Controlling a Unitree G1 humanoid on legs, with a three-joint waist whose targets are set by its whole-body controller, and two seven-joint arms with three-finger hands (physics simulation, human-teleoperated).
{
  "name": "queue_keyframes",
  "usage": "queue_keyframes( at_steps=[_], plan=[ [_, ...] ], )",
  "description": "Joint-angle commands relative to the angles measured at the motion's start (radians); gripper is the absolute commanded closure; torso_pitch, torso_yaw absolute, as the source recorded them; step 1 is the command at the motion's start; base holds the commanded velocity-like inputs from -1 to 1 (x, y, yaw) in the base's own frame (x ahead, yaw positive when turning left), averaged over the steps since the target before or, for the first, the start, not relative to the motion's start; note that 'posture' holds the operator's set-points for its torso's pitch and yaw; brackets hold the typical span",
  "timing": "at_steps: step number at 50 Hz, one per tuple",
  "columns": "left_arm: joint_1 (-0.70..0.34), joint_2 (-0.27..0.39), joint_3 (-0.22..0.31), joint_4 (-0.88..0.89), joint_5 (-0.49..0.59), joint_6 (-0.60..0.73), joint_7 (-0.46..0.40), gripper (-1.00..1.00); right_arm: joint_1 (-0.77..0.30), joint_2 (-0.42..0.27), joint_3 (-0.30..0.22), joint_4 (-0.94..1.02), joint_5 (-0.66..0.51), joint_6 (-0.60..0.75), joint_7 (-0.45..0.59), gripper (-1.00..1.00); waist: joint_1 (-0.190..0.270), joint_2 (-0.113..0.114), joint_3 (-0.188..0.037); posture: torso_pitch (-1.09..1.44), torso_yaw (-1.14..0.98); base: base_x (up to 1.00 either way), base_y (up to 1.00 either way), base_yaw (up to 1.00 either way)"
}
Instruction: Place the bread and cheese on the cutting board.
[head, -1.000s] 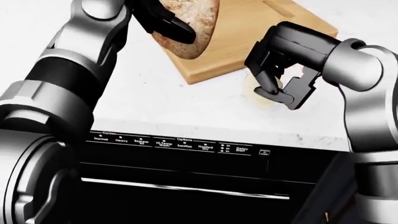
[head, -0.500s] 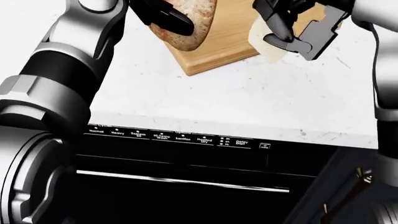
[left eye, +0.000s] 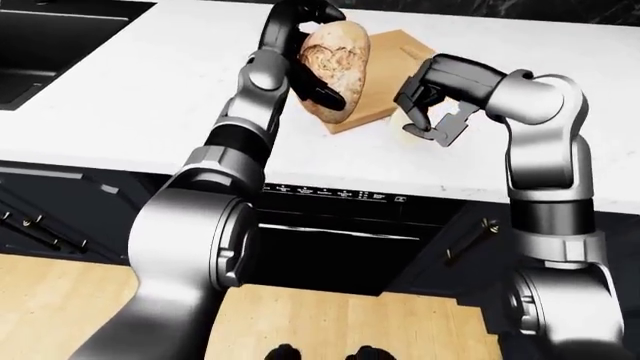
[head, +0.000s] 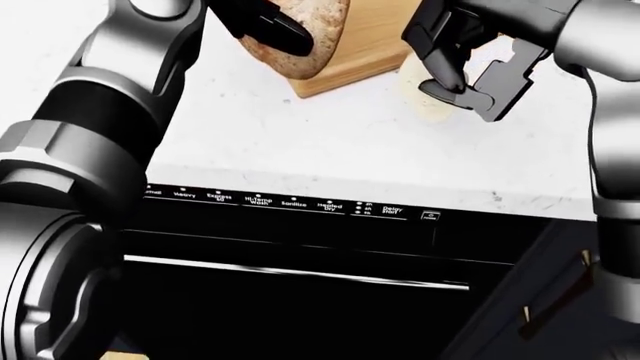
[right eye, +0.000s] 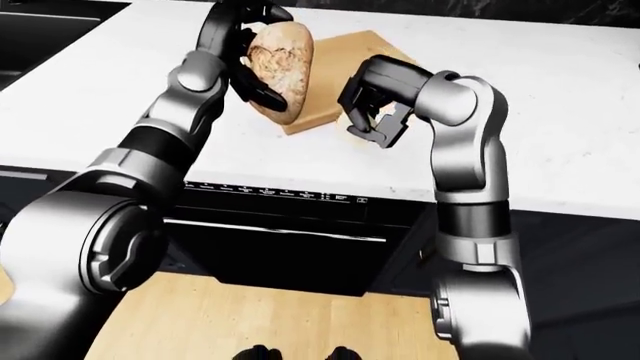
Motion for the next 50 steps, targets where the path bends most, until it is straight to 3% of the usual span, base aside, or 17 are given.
queue_keyframes(
  at_steps=[1, 8, 12, 14, 30, 47, 50],
  plan=[
    [-0.039, 0.007, -0.001, -0.034, 0.001, -0.031, 0.011, 1.00, -0.033, -0.012, -0.020, -0.043, 0.008, -0.008, -0.017, 1.00, -0.001, -0.004, -0.039, 0.39, 0.00, 0.00, 0.00, 0.00],
    [-0.056, 0.009, 0.005, -0.035, 0.000, -0.065, 0.064, 1.00, -0.026, -0.007, -0.019, -0.047, 0.011, -0.005, -0.020, 1.00, -0.002, -0.003, -0.029, 0.39, 0.00, 0.00, 0.00, 0.00],
    [-0.056, 0.003, -0.004, -0.033, 0.004, -0.026, 0.027, 0.93, -0.024, -0.007, -0.020, -0.047, 0.012, -0.006, -0.021, 1.00, -0.003, -0.003, -0.025, 0.39, 0.00, 0.00, 0.00, 0.00],
    [-0.049, 0.001, -0.007, -0.034, 0.009, -0.013, 0.015, -1.00, -0.018, -0.006, -0.020, -0.055, 0.014, -0.004, -0.019, 1.00, -0.004, -0.003, -0.023, 0.39, 0.00, 0.00, 0.00, 0.00],
    [-0.051, 0.021, -0.006, -0.034, 0.018, -0.001, 0.013, -1.00, -0.009, 0.004, -0.015, -0.071, 0.011, 0.004, -0.016, 1.00, -0.006, -0.004, -0.023, 0.39, 0.00, 0.00, 0.00, 0.00],
    [-0.081, 0.059, -0.020, -0.040, 0.031, -0.003, -0.047, -1.00, -0.049, -0.015, -0.021, -0.052, 0.011, 0.012, -0.012, 1.00, -0.005, -0.003, -0.016, 0.39, 0.00, 0.00, 0.00, 0.00],
    [-0.081, 0.071, -0.026, -0.044, 0.029, -0.004, -0.096, -1.00, -0.084, -0.047, -0.033, 0.030, 0.012, -0.019, -0.039, 1.00, -0.006, -0.002, -0.015, 0.39, 0.00, 0.00, 0.00, 0.00]
  ],
)
